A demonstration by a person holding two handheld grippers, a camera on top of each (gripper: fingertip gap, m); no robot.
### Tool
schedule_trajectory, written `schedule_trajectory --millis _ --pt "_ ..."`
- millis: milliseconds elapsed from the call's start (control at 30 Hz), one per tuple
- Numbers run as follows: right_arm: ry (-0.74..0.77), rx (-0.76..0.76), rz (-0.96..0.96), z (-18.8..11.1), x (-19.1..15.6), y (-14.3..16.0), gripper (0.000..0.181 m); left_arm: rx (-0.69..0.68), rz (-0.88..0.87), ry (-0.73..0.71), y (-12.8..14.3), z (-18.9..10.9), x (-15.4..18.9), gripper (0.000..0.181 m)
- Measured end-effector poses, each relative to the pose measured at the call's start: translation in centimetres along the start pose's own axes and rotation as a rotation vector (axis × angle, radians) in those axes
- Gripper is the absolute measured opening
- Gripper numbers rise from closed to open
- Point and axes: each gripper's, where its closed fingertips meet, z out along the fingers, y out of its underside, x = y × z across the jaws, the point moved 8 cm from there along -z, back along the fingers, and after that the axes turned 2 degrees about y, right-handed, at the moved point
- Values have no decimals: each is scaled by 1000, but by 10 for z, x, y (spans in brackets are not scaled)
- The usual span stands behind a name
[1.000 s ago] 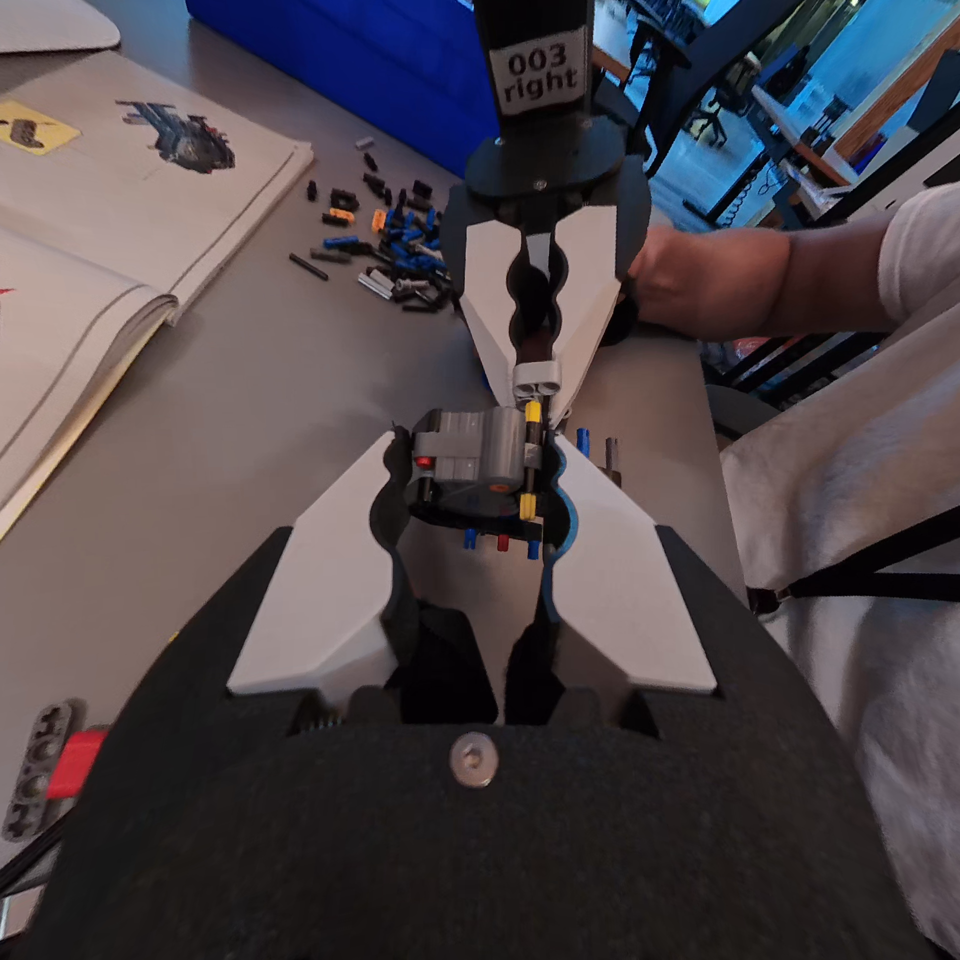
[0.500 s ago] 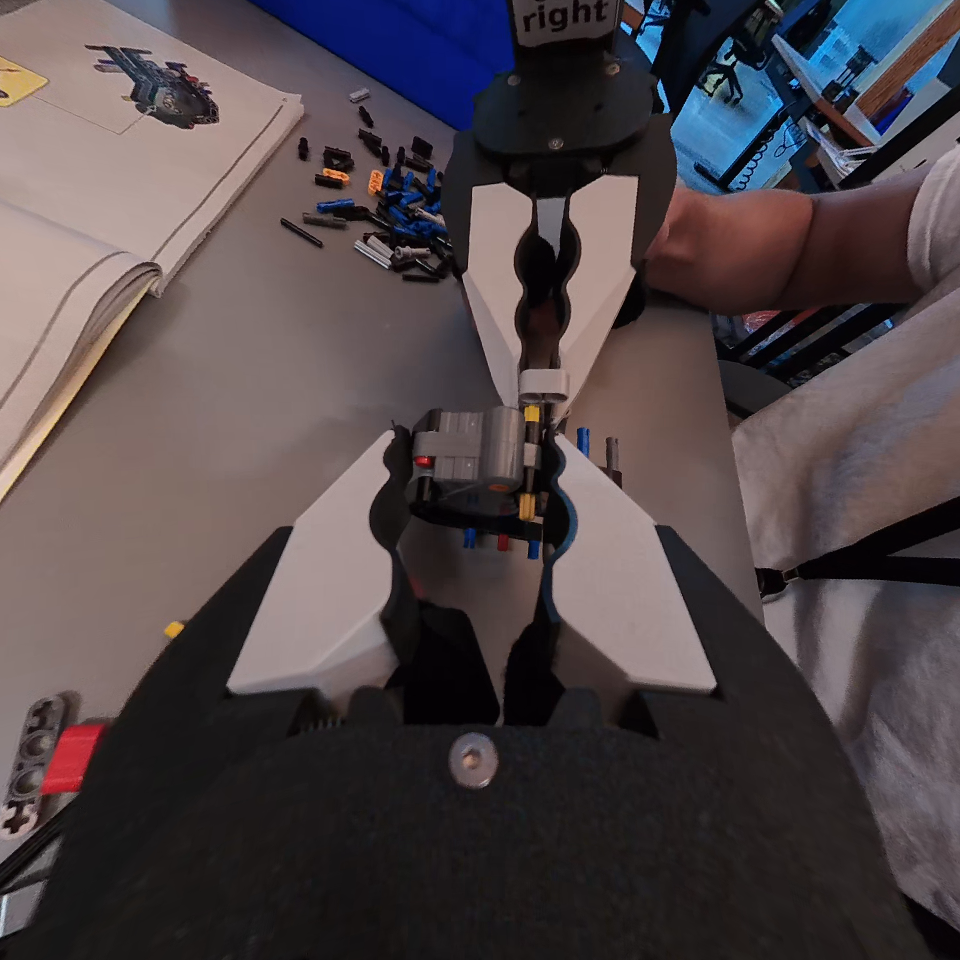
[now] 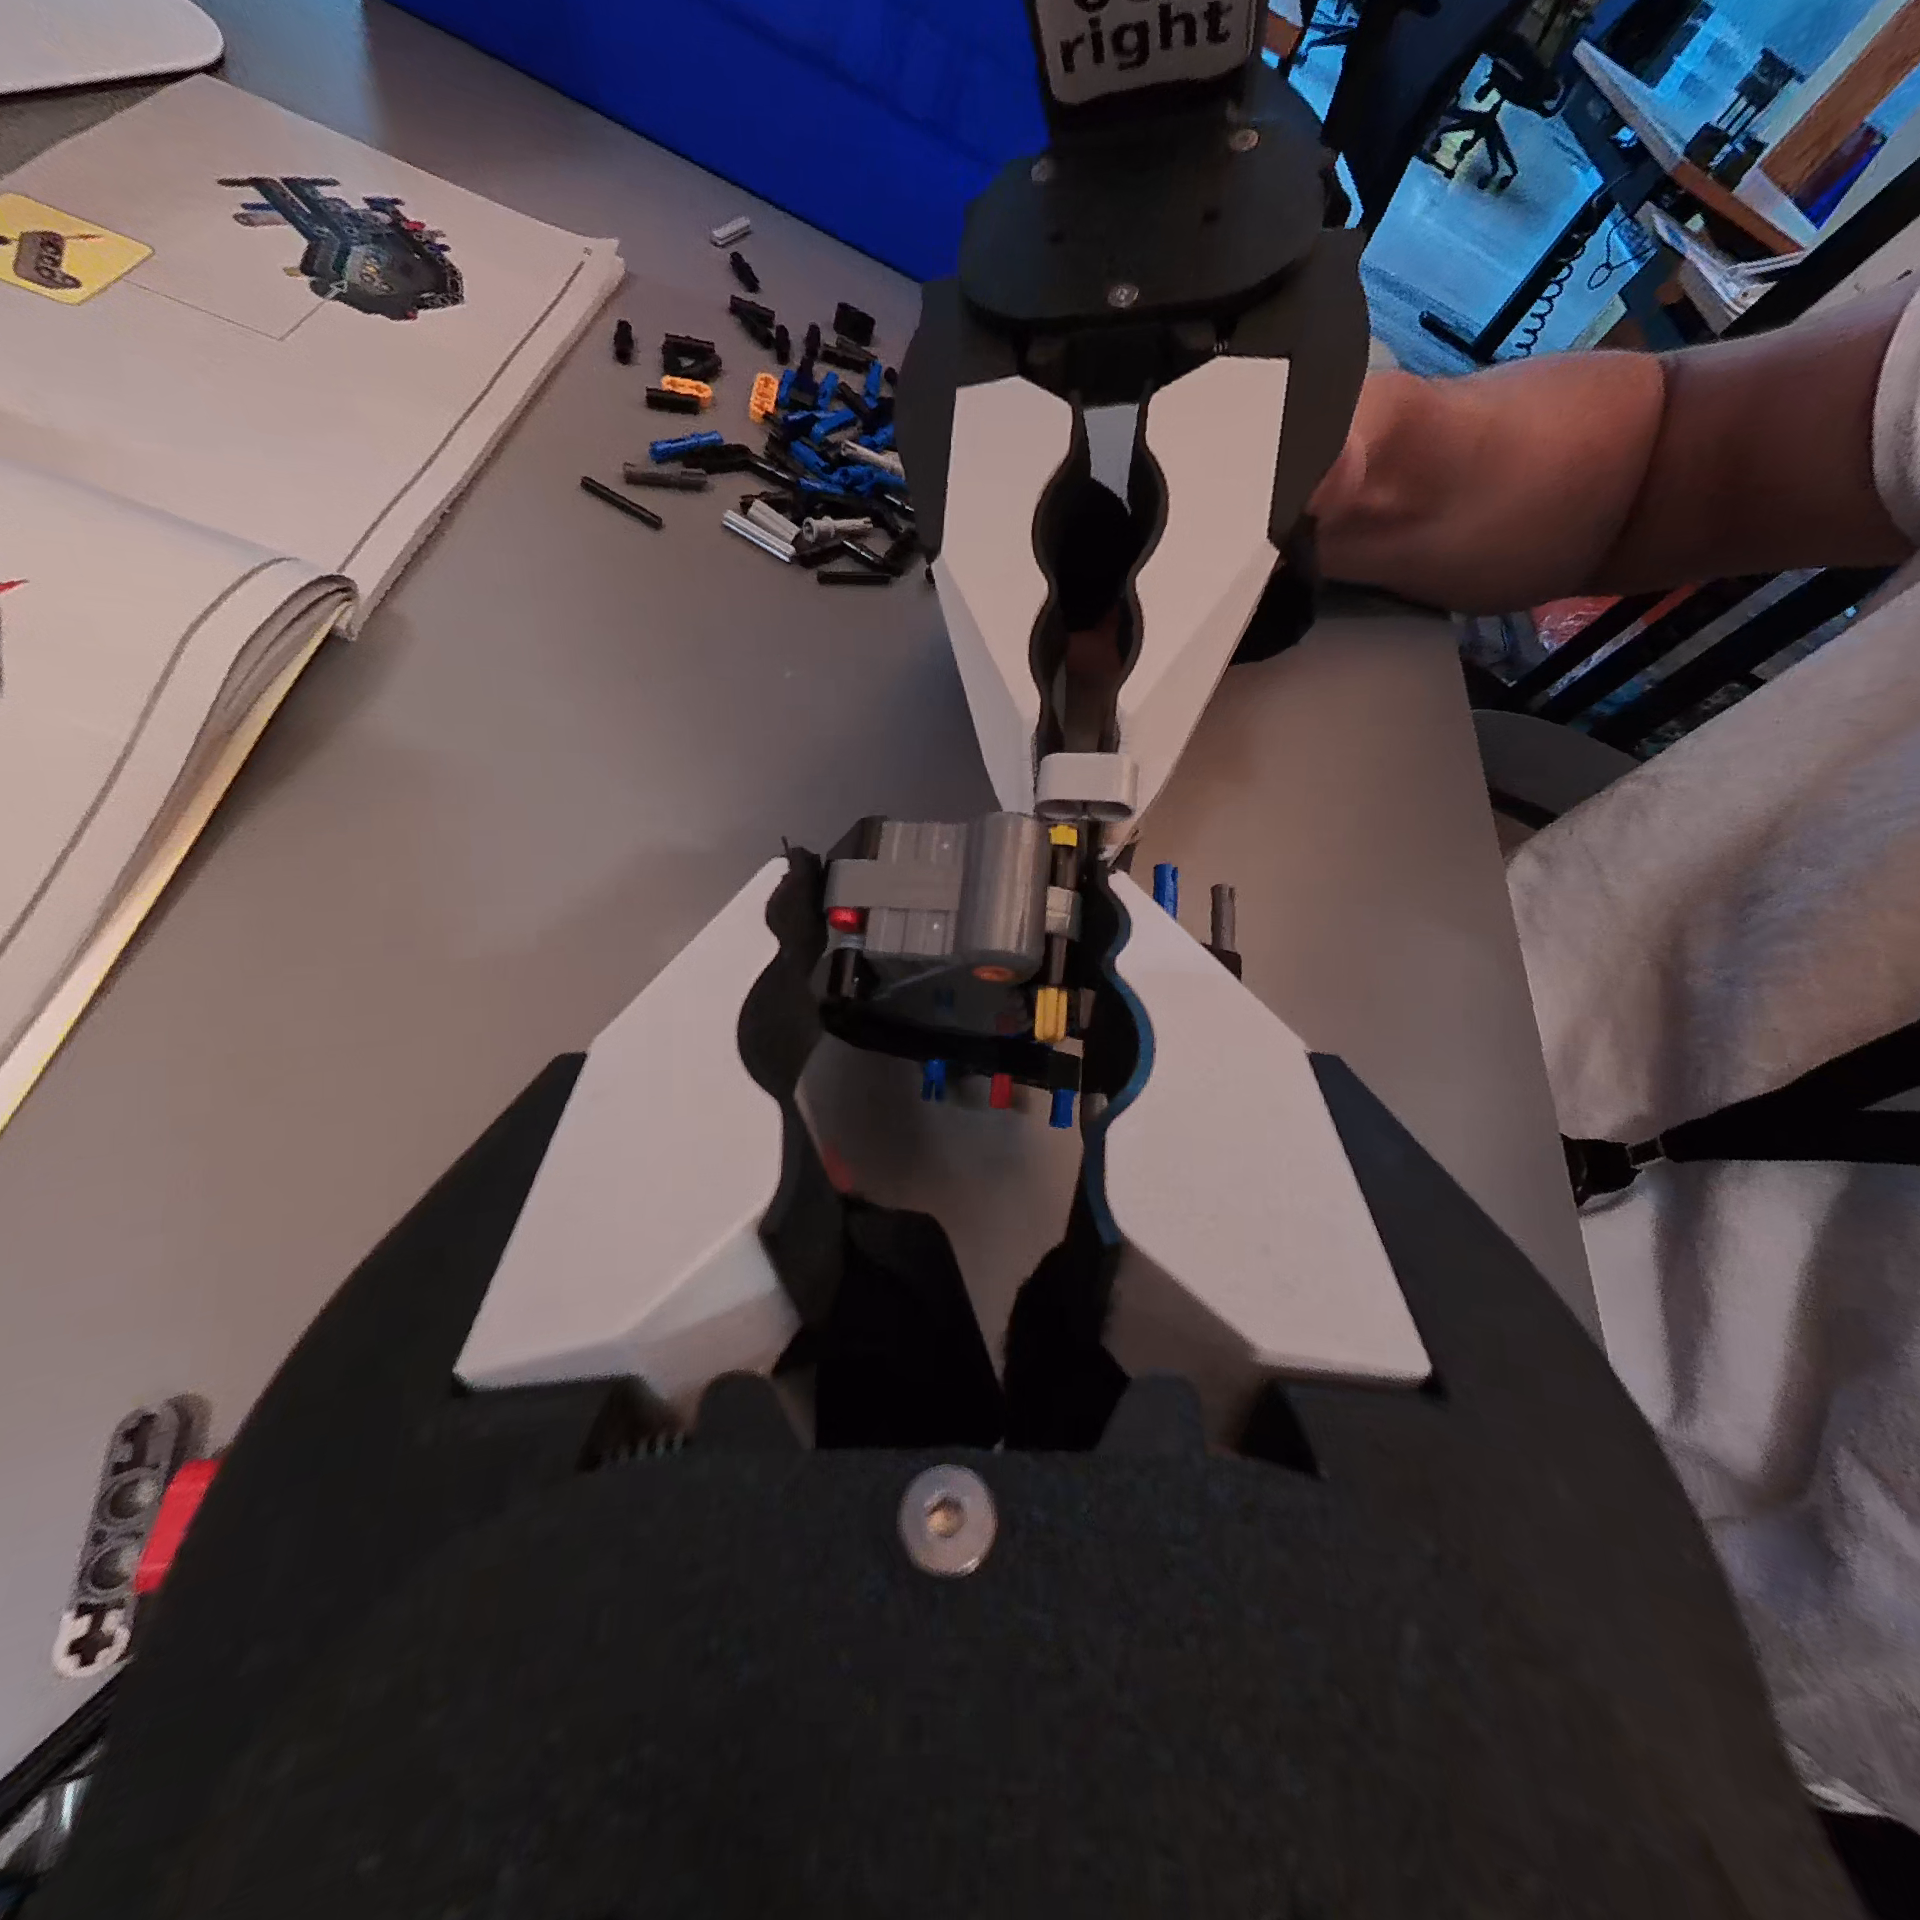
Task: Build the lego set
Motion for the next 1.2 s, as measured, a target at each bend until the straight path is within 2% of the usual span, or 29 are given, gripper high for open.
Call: schedule_trajectory --millis 133,333,400,800,1033,1133,1200 --pt "-42 10 50 -3 4 0 6 12 -4 -5 -1 2 0 48" --pt "-47 38 61 -8 5 -4 6 66 -41 60 -2 -5 -2 48" --pt "-49 39 70 -9 6 -3 6 77 -45 55 -3 -6 -5 43" --pt "8 1 18 -8 5 0 6 79 -24 13 -2 0 -5 42" --pt "-29 25 44 -6 7 -3 6 84 -27 14 -2 -3 -6 42" --pt "-49 86 57 -13 6 -11 19 144 6 12 -9 -11 -2 42" --pt "-17 132 10 -22 4 -19 20 197 30 -14 -15 -18 0 42"
